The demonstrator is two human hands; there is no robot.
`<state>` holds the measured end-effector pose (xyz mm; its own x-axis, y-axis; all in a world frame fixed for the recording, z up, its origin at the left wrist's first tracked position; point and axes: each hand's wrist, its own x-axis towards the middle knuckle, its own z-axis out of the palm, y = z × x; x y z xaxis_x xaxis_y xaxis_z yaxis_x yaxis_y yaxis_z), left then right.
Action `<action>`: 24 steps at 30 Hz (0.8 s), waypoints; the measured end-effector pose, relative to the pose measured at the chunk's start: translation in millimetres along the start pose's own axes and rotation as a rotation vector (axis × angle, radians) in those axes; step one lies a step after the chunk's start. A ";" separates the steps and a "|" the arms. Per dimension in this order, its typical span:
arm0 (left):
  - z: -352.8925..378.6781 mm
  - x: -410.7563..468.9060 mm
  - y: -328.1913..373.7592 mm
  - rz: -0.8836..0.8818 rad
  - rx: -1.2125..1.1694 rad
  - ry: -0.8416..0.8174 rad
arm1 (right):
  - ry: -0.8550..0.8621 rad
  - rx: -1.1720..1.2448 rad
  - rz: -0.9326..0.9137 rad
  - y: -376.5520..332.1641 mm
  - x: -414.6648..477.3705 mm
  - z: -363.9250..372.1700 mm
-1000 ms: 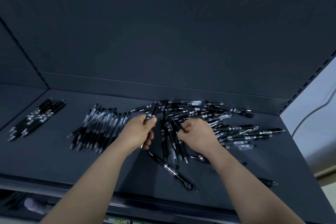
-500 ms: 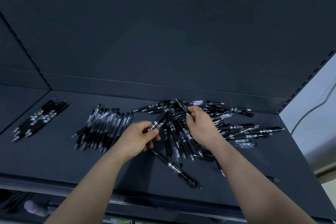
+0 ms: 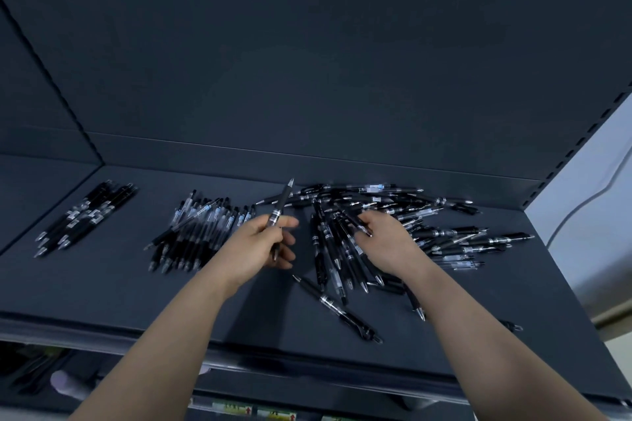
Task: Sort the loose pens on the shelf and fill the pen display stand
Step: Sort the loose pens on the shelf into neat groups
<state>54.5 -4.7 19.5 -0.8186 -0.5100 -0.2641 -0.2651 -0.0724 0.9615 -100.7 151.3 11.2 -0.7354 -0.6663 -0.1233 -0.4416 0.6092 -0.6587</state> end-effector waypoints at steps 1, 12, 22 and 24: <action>-0.1 -1.6 3.1 0.001 -0.044 -0.021 | -0.012 -0.002 0.013 1.1 -0.6 0.8; -1.4 2.6 12.7 0.126 0.147 0.220 | 0.021 0.084 0.041 2.9 -5.6 1.1; 8.2 10.3 -0.2 -0.050 0.092 0.178 | 0.061 -0.254 0.143 -8.3 -0.5 23.0; 12.4 13.3 -4.1 -0.095 0.016 0.137 | 0.066 -0.269 0.172 -10.0 3.2 21.8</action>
<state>38.4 -0.5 11.1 -0.7122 -0.6139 -0.3403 -0.3474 -0.1130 0.9309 -87.4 133.7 1.2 -0.8386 -0.5202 -0.1616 -0.4218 0.8078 -0.4117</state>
